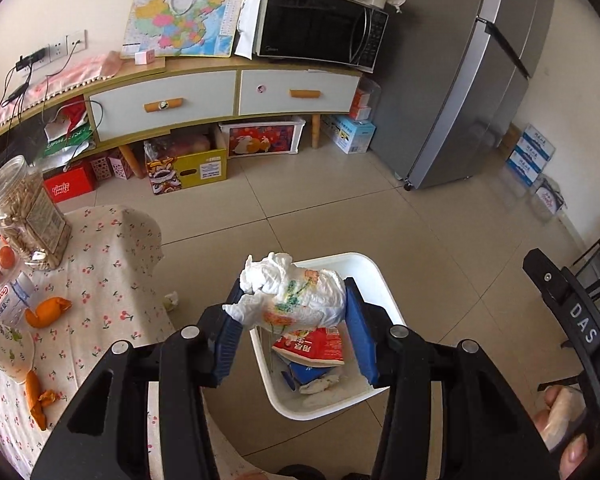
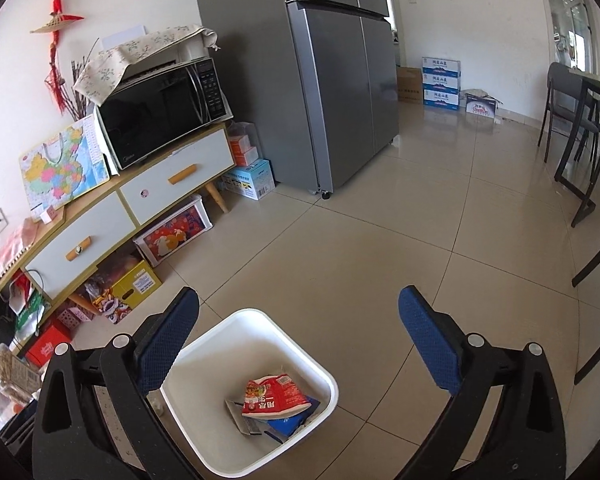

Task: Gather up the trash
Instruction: 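Drop the red noodle bag into the white bin with the right tool while the left carries the tissue, then open the left tool over the white bin to drop the tissue ball, then grasp the orange peel on the cloth with the left tool while the right tool returns to the table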

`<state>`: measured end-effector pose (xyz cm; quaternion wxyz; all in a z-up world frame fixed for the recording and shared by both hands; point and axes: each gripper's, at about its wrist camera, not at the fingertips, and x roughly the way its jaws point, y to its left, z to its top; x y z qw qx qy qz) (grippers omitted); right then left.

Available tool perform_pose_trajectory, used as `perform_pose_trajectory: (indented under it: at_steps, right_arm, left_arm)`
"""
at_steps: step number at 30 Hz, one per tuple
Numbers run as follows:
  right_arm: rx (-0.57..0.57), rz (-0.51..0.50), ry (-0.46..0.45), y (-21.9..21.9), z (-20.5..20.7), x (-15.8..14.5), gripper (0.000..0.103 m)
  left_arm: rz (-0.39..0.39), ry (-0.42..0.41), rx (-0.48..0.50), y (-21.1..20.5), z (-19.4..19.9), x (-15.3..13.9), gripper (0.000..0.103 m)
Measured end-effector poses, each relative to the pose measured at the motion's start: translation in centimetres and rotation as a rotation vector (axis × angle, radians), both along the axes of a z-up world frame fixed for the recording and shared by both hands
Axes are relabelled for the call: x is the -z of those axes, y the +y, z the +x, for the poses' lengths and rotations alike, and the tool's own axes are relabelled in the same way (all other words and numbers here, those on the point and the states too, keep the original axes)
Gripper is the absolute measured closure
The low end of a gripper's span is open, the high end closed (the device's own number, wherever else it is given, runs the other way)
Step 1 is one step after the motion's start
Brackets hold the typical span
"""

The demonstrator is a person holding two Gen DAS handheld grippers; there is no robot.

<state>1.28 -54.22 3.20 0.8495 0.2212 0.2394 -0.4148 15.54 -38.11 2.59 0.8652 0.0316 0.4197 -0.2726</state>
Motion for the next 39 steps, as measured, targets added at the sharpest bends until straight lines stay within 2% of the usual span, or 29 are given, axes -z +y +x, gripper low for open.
perform_pose_trajectory:
  at_steps: [5, 7, 9, 17, 22, 25, 35, 39]
  right_arm:
    - [0.041, 0.039, -0.031, -1.5, -1.4, 0.1, 0.007]
    - [0.052, 0.051, -0.04, -1.9, -1.7, 0.2, 0.007]
    - [0.06, 0.061, -0.043, -2.2, -1.8, 0.3, 0.007]
    - [0.046, 0.025, -0.018, -1.9, -1.6, 0.1, 0.007]
    - [-0.003, 0.012, 0.015, -1.0, -0.7, 0.2, 0.007]
    - [-0.053, 0.007, 0.044, 0.2, 0.2, 0.5, 0.007]
    - [-0.3, -0.121, 0.163, 8.2, 4.4, 0.8, 0.007]
    - [-0.379, -0.137, 0.192, 10.7, 5.6, 1.1, 0.007]
  left_arm:
    - [0.0, 0.049, 0.013, -3.0, 1.1, 1.0, 0.053]
    - [0.0, 0.085, 0.048, -4.2, 1.3, 1.6, 0.046]
    - [0.015, 0.115, 0.066, -5.2, 1.4, 2.2, 0.044]
    - [0.064, 0.055, 0.044, -5.3, -0.2, 2.6, 0.025]
    - [0.09, 0.025, -0.005, -3.2, -0.3, 2.0, 0.019]
    - [0.115, 0.008, -0.048, -1.3, -0.5, 2.1, 0.019]
    - [0.189, 0.048, -0.196, 7.0, -0.9, 4.4, 0.019]
    - [0.202, 0.049, -0.244, 10.0, -0.7, 4.7, 0.019]
